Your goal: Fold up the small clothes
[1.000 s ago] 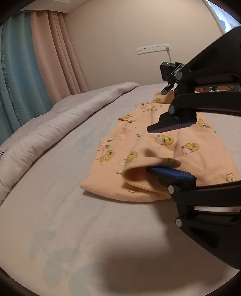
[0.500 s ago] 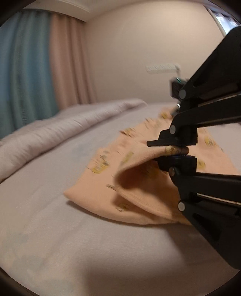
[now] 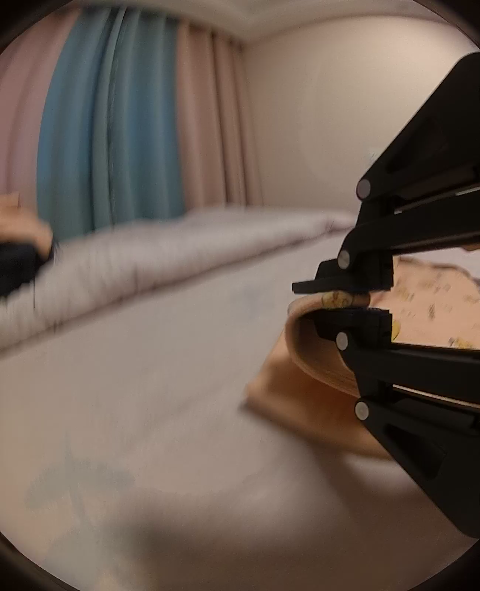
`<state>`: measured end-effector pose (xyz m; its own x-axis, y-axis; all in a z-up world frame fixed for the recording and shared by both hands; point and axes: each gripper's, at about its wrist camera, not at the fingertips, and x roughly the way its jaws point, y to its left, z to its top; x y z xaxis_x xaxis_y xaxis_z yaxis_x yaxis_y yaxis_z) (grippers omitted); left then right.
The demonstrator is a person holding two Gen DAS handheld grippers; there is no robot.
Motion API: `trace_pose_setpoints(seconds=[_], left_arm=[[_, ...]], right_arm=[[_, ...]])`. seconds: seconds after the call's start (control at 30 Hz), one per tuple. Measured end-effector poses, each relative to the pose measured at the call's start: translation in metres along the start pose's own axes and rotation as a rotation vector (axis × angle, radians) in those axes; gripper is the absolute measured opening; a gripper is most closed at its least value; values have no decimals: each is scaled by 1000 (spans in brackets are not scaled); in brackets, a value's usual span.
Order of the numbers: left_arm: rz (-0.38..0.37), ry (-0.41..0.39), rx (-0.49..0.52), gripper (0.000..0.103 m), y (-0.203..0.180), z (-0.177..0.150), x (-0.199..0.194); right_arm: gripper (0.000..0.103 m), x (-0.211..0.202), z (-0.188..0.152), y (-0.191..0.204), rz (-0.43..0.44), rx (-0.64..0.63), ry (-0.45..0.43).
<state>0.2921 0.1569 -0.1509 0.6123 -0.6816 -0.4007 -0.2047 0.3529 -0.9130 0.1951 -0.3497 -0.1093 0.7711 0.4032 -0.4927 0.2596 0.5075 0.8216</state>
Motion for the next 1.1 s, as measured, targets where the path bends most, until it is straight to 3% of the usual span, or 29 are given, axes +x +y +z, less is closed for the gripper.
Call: trace_pose_setpoints(seconds=[0.03, 0.1, 0.17, 0.27, 0.3, 0.4, 0.5, 0.57, 0.7, 0.8, 0.87, 1.0, 1.1], left_arm=[[23, 1, -3, 3, 1, 3, 3], [168, 5, -8, 7, 6, 9, 9], [225, -13, 17, 9, 7, 13, 6], [244, -40, 36, 18, 7, 19, -11], [260, -52, 71, 27, 2, 19, -19], [260, -25, 183, 29, -11, 10, -35], [246, 85, 313, 29, -25, -6, -22], [259, 181, 403, 29, -32, -28, -4], [336, 304, 520, 28, -36, -55, 47], [369, 252, 572, 28, -49, -46, 74], [332, 209, 533, 28, -53, -33, 83], [256, 77, 438, 32, -64, -8, 79], [236, 54, 440, 34, -65, -8, 61]], right_arm=[[6, 3, 3, -4, -19, 24, -7], [7, 12, 6, -12, -90, 52, 5], [31, 15, 5, -19, -122, 83, 10], [48, 4, 4, -25, -38, 129, -4], [48, -2, 4, -24, -36, 120, -13], [48, -19, 1, -3, -101, -66, -23], [47, -16, -22, 27, -151, -370, 66], [25, 2, -46, 47, -194, -553, 141], [13, 47, -71, 63, -261, -713, 273], [13, 80, -70, 77, -342, -810, 249], [13, 95, -56, 87, -376, -798, 198], [13, 95, -21, 101, -360, -707, 39], [13, 82, -14, 104, -331, -668, 34]])
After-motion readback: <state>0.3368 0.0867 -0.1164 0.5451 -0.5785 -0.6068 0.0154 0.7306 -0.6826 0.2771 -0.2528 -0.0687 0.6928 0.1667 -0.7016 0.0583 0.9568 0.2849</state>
